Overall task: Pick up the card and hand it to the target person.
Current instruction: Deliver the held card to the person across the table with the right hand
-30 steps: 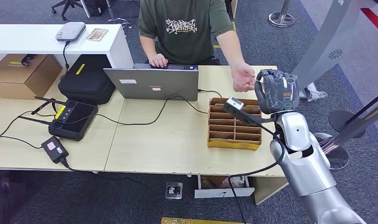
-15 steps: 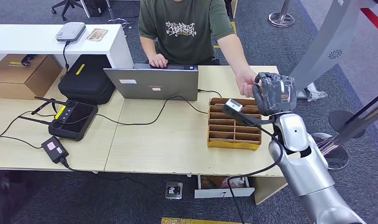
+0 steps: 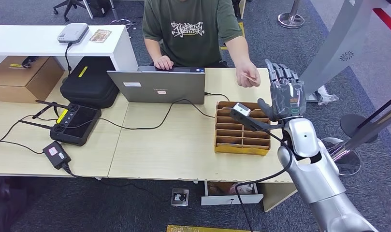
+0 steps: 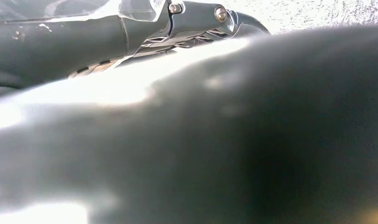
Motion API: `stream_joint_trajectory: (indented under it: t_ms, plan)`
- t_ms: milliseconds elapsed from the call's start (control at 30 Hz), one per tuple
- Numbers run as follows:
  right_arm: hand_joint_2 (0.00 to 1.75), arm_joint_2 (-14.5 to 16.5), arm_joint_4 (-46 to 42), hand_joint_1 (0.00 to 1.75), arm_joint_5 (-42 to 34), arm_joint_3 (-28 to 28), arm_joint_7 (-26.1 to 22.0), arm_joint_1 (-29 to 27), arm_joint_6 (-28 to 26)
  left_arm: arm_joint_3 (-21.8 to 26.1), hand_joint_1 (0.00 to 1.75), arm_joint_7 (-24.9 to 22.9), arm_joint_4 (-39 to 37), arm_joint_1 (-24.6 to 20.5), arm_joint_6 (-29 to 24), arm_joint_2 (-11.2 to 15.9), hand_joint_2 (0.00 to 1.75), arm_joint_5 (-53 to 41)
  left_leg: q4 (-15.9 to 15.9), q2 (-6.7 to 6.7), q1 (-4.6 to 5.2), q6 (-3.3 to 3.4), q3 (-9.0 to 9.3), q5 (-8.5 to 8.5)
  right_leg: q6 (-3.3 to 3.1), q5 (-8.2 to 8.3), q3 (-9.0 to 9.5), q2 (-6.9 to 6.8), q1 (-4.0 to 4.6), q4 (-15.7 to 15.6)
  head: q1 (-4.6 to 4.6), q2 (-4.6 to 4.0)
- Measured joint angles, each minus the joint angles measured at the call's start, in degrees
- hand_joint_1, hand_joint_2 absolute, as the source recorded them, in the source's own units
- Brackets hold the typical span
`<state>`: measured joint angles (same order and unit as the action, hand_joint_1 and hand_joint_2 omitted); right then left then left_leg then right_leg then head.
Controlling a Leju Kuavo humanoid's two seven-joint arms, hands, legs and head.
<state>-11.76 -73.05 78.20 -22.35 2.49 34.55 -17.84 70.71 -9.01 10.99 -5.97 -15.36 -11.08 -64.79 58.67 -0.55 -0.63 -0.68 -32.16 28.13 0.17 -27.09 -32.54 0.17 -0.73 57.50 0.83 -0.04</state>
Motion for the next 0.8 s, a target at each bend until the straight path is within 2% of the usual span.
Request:
stream_joint_trajectory:
  t_ms: [500,800]
  plan:
    - [1.75,0.02,0.13,0.00,-1.34,-0.05,0.51,-0.20,-0.10,0.00,0.00,1.69,0.00,-0.11,-0.72,-0.05,0.00,-0.05,0.00,0.00,0.00,0.00,0.01,0.00,0.00,0.00,0.00,0.00,0.00,0.00,-0.01,0.00]
    - [1.75,0.02,1.34,0.00,-3.55,-0.05,0.94,-6.11,-1.74,0.00,0.00,1.11,0.00,-0.10,-0.78,-0.07,0.00,-0.05,0.00,-0.07,0.00,0.00,-0.02,0.00,0.00,0.00,0.00,-0.04,0.00,0.00,-0.01,0.00]
